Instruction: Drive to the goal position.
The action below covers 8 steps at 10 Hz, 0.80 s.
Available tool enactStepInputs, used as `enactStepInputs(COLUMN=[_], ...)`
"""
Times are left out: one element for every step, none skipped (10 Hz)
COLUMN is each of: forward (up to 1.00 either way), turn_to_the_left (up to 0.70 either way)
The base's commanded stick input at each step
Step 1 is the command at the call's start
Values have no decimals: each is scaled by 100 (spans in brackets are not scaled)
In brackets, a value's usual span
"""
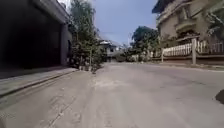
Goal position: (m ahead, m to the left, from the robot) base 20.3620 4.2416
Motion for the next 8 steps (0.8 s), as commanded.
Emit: enactStepInputs(forward=[100, 100, 100, 100, 100, 100, 100, 100], turn_to_the_left=[0, 0, 0, 0, 0, 0, 0, 0])
